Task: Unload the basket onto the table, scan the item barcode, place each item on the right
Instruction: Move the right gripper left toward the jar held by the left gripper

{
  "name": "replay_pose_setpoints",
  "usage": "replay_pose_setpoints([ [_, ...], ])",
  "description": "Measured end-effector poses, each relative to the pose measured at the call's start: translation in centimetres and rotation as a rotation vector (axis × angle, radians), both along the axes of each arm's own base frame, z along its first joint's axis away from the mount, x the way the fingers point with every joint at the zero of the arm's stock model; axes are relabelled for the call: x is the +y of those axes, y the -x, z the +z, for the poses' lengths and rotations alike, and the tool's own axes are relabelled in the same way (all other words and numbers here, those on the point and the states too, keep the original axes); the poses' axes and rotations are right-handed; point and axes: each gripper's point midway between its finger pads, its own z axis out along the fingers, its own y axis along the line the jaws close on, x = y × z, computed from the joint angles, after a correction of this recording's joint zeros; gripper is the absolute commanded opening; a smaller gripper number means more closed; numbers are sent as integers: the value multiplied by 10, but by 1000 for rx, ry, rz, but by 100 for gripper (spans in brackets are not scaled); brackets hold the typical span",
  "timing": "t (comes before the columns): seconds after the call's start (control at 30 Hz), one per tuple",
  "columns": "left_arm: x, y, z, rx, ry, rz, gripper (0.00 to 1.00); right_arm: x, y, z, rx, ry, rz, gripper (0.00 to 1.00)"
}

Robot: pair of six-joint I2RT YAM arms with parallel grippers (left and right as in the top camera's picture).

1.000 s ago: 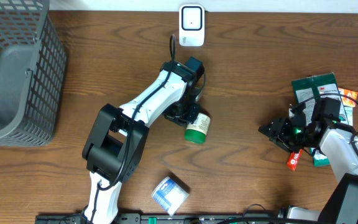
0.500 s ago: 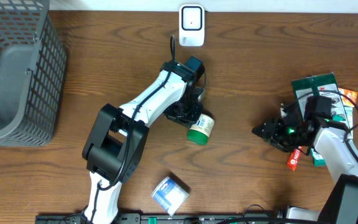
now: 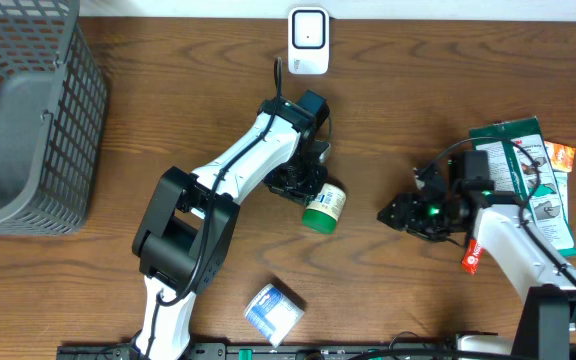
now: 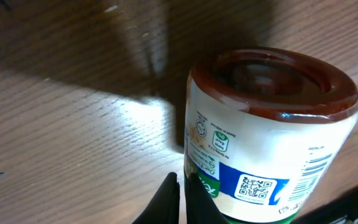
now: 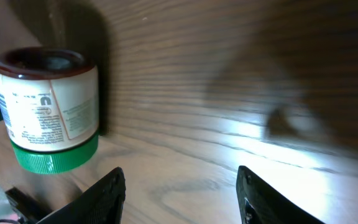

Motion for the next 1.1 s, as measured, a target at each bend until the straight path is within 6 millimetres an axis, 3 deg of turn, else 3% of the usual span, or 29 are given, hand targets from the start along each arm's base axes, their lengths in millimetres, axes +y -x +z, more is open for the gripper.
replay_pose_setpoints([
  [0.2,-4,1,1,9,21,2,8,25,5,-12,11,-27,-32,40],
  [0.6,-6,1,2,8,31,2,8,77,30,-21,62,-177,-45,36],
  [1.1,-7,2,2,14,39,2,8,80,23,-24,37,-208,-127,33],
])
